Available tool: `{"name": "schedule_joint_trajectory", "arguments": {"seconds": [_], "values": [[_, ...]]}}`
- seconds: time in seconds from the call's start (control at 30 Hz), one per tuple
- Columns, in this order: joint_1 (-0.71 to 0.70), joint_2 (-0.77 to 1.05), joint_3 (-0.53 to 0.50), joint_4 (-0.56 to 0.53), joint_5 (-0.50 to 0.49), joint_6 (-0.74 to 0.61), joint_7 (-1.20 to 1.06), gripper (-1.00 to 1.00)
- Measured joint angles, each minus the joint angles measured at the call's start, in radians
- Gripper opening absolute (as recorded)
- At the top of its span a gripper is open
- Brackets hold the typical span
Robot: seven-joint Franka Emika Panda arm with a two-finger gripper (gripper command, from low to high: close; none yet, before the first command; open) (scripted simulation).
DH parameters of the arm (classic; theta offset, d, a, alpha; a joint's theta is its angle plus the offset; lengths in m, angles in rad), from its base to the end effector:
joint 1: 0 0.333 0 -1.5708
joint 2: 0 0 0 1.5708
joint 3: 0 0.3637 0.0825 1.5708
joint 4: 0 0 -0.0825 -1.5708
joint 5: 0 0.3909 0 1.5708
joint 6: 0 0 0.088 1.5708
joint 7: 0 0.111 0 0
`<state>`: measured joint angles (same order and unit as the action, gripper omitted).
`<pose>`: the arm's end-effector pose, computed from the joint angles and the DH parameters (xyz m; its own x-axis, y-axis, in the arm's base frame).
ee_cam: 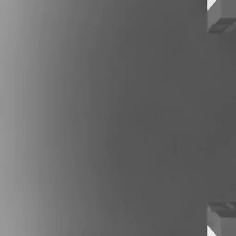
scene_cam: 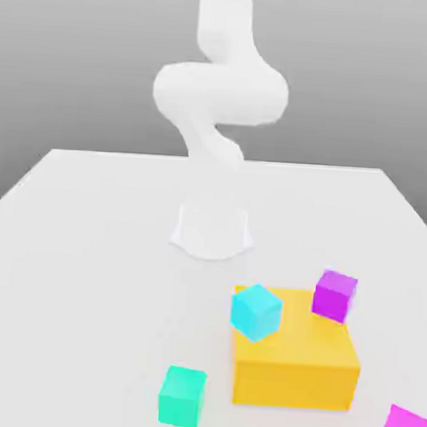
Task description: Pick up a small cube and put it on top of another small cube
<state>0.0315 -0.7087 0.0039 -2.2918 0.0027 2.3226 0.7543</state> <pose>0.3574 0.0134 0.7178 0.5617 -0.6659 0.4910 -0.4805 -0.7457 -0.4616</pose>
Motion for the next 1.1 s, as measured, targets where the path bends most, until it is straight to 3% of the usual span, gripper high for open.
{"name": "schedule_joint_trajectory", "arguments": {"seconds": [0.6,1.1], "values": [[0.193,0.659,0.079,0.060,-0.004,0.163,-0.312,0.00],[0.319,1.207,0.118,0.121,-0.130,0.342,-0.442,0.00]]}}
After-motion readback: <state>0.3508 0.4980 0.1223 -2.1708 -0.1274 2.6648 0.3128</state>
